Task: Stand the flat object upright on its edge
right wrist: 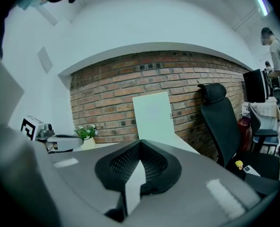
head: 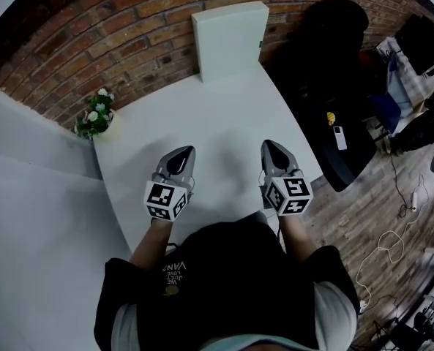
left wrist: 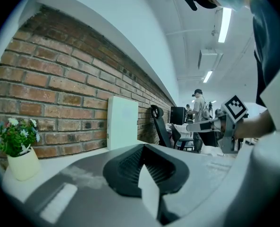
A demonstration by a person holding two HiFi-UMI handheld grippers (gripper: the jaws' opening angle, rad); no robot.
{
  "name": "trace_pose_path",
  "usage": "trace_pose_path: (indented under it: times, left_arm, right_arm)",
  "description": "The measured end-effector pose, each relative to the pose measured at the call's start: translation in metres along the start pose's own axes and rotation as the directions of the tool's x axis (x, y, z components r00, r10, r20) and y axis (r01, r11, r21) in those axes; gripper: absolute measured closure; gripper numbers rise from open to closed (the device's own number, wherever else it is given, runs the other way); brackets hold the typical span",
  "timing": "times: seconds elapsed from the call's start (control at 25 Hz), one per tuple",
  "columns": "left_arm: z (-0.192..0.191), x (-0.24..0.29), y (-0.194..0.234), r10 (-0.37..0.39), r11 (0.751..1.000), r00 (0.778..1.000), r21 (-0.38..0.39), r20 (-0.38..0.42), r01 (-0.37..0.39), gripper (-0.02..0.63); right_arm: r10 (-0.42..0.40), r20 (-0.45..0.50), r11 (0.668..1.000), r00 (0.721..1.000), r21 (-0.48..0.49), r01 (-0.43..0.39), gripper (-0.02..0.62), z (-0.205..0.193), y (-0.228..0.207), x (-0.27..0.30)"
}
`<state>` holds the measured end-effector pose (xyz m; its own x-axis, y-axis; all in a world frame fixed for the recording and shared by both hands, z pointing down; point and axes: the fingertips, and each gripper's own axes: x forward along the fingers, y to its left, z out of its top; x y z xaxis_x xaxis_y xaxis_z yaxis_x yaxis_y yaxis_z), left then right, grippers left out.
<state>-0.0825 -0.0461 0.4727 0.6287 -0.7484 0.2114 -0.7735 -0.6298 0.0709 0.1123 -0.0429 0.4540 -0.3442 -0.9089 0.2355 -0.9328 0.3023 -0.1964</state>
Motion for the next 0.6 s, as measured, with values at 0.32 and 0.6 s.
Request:
trace_pose_path:
  times: [0.32,0.6]
  left_arm:
    - [-0.0063,-0.0021,0.0049,0.019,1.0,1.0,-0.008,-0.011,-0.019,0.604]
    - [-0.0082,-0.0028,0.0052,0.022,1.0,1.0,-0.011,-0.019,-0.023,0.606]
  right_arm:
    - [-0.007,-0.003,1.0,1.0,-0.004,0.007,0.598,-0.0041,-0.001,0.0046]
    - [0.003,-0.006,1.0,1.0,0.007,-0.003,0.598,-0.0066,0.0011,0.0072]
